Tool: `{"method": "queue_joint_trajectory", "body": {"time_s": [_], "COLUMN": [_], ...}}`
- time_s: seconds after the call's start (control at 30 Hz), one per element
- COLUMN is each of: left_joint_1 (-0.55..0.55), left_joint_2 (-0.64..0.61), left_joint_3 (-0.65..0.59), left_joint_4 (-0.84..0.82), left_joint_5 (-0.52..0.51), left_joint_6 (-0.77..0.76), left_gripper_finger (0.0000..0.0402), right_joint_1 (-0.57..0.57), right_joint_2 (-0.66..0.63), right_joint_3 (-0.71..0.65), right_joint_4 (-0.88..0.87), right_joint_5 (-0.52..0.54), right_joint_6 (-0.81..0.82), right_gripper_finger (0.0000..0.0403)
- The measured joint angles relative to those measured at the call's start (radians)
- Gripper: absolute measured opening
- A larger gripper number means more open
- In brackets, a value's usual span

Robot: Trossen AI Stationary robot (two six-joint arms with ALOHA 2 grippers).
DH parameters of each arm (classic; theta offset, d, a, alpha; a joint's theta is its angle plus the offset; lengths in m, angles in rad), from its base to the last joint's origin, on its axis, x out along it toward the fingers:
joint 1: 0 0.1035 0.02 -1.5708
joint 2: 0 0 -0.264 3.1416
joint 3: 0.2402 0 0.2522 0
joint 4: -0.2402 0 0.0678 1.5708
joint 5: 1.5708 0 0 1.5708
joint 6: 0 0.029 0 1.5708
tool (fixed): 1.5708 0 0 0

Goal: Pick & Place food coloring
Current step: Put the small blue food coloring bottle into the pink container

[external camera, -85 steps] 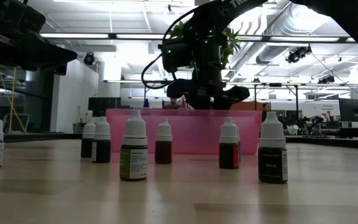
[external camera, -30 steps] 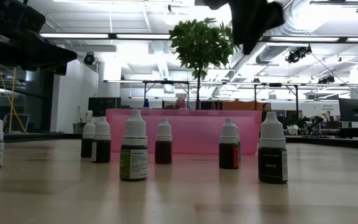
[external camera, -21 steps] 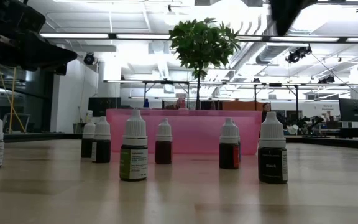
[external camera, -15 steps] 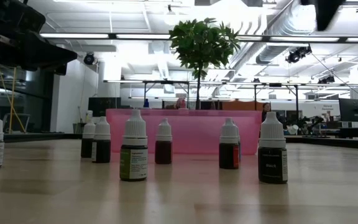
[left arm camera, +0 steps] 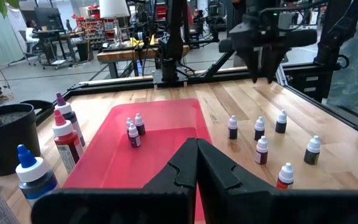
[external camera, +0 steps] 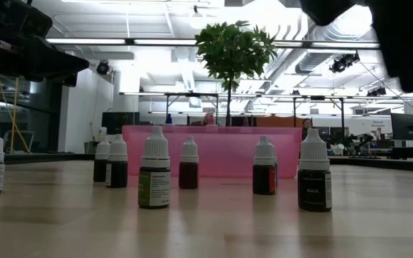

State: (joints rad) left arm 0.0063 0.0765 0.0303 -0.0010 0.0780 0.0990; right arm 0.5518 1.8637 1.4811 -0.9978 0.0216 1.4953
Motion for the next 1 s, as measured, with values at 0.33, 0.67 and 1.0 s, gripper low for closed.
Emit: {"method": "queue_joint_trajectory", "body": {"time_s": [0.33, 0.67, 1.0], "left_joint_1": [0.000, 0.000, 0.000], "left_joint_2": [0.000, 0.000, 0.000], "left_joint_3": [0.000, 0.000, 0.000], "left_joint_4": [0.000, 0.000, 0.000], "left_joint_5": [0.000, 0.000, 0.000], "left_joint_6": [0.000, 0.000, 0.000], "left_gripper_finger": [0.0000, 0.0000, 0.0000], "right_joint_1": [-0.129, -0.237, -0.278], "right_joint_2": [0.053, 0.200, 0.320], "right_joint_3": [0.083, 0.249, 0.372], "right_joint_4": [-0.038, -0.092, -0.197], "right_joint_5": [0.058, 0.024, -0.061], "right_joint_6": [0.045, 0.023, 0.025], "right_gripper_finger": [0.0152, 0.0152, 0.0152]}}
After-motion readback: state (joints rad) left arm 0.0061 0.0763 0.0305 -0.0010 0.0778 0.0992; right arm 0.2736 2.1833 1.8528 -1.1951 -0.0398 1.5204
